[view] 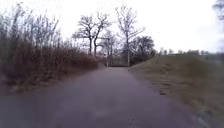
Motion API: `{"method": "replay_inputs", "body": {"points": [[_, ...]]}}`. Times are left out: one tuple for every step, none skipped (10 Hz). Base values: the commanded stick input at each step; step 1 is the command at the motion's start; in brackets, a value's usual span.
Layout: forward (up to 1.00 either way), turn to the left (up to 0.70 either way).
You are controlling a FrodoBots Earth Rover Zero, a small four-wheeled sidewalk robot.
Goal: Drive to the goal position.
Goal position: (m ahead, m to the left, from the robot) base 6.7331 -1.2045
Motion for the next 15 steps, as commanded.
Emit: {"method": "replay_inputs", "body": {"points": [[1.00, 0.00], [1.00, 0.00], [1.00, 0.00], [1.00, 0.00], [1.00, 0.00], [1.00, 0.00], [1.00, 0.00], [1.00, 0.00], [1.00, 0.00], [1.00, 0.00], [1.00, 0.00], [1.00, 0.00], [1.00, 0.00], [1.00, 0.00], [1.00, 0.00]]}}
